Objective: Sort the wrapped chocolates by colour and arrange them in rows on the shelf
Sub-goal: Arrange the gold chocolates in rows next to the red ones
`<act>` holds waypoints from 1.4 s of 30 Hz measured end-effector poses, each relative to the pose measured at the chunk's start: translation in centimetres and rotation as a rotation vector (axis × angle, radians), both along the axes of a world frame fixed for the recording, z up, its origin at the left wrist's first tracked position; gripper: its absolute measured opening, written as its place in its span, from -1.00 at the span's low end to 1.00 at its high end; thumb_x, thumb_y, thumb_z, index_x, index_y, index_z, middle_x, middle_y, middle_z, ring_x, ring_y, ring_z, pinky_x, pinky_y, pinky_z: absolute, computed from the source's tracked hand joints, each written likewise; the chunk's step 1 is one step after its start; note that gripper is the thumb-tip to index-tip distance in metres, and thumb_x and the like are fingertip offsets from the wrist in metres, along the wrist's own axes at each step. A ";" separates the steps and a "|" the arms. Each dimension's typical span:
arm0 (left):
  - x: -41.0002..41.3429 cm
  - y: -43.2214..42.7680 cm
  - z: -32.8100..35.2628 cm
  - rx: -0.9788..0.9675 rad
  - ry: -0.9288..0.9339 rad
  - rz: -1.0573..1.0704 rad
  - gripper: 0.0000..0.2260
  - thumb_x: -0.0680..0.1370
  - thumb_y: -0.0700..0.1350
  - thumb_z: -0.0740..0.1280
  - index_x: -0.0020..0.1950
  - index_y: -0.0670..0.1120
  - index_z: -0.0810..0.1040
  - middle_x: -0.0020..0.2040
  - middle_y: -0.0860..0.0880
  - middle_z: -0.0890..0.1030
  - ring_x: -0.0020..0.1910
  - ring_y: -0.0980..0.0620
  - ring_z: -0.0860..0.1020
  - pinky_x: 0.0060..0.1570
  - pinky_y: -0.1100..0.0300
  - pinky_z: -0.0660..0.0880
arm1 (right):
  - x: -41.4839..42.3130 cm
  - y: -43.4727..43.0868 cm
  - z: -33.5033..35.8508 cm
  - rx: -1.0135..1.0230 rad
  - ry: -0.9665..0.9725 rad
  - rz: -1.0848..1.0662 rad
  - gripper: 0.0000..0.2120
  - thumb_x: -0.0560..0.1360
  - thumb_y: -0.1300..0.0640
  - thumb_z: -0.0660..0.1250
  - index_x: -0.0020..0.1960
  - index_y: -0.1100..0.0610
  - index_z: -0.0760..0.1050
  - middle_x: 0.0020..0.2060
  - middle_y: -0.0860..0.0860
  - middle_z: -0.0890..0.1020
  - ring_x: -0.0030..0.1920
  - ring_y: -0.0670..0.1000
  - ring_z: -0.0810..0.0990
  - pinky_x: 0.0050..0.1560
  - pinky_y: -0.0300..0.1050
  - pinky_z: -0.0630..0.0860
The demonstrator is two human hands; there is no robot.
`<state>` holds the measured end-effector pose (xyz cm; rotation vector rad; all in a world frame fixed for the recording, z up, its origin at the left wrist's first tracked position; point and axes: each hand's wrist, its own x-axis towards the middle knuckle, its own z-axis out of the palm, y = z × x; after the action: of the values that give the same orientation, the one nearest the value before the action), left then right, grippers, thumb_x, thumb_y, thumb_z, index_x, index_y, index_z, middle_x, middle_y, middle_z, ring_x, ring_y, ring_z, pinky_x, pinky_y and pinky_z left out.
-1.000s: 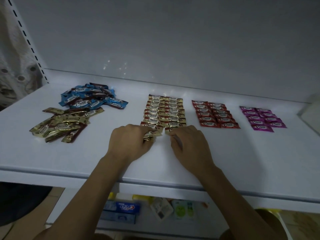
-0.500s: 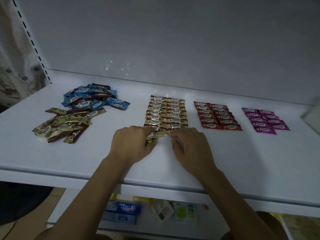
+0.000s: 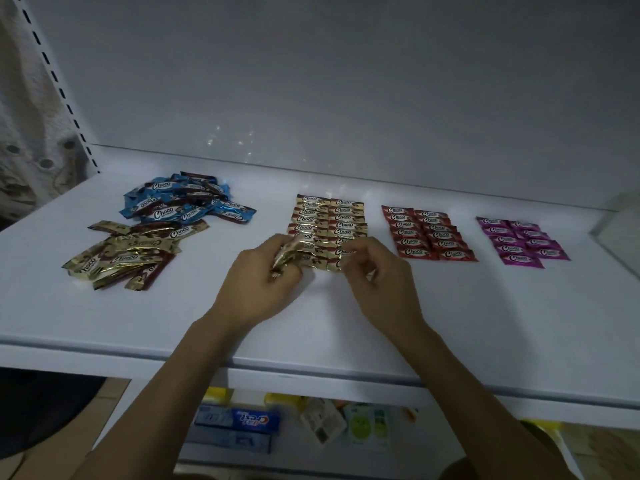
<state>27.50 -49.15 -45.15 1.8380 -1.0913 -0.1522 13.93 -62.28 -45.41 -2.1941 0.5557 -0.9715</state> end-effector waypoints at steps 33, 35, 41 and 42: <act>0.2 1.0 1.6 -0.169 0.430 -0.083 -0.73 0.62 -0.14 0.24 -0.20 -0.20 0.61 -0.45 0.09 0.60 -0.55 0.14 0.34 -0.51 0.35 0.28 | 2.2 2.5 0.9 0.661 -0.240 0.149 -0.94 0.47 0.26 0.39 -0.09 0.15 0.55 -0.24 0.01 0.70 -0.19 0.01 0.67 -0.28 -0.26 0.52; 0.3 0.8 1.2 -0.207 0.462 -0.008 -0.71 0.62 -0.13 0.23 -0.19 -0.28 0.57 -0.50 0.11 0.52 -0.54 0.18 0.36 -0.47 0.38 0.32 | 2.3 2.3 0.8 0.705 -0.354 0.093 -0.88 0.44 0.34 0.38 -0.12 0.15 0.53 -0.20 0.04 0.70 -0.15 0.04 0.67 -0.23 -0.26 0.54; 1.0 0.5 0.3 -0.265 0.445 0.146 -0.78 0.63 -0.06 0.22 -0.11 -0.07 0.61 -0.48 0.10 0.45 -0.49 0.18 0.37 -0.41 0.23 0.31 | 2.5 2.3 -0.2 0.367 -0.133 0.096 -0.89 0.45 0.20 0.30 -0.14 0.01 0.52 -0.19 -0.04 0.63 -0.18 -0.10 0.57 -0.19 -0.32 0.48; 1.0 0.4 0.2 -0.264 0.402 0.149 -0.77 0.63 -0.07 0.22 -0.10 -0.11 0.61 -0.46 0.10 0.49 -0.48 0.21 0.41 -0.37 0.25 0.34 | 2.7 2.3 -0.4 0.323 -0.102 0.098 -0.91 0.44 0.19 0.29 -0.13 0.01 0.51 -0.19 -0.06 0.62 -0.18 -0.13 0.56 -0.19 -0.38 0.43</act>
<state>28.48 -48.78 -44.95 1.5580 -0.6584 -0.2645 16.58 -59.96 -45.85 -1.8566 0.5132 -0.8695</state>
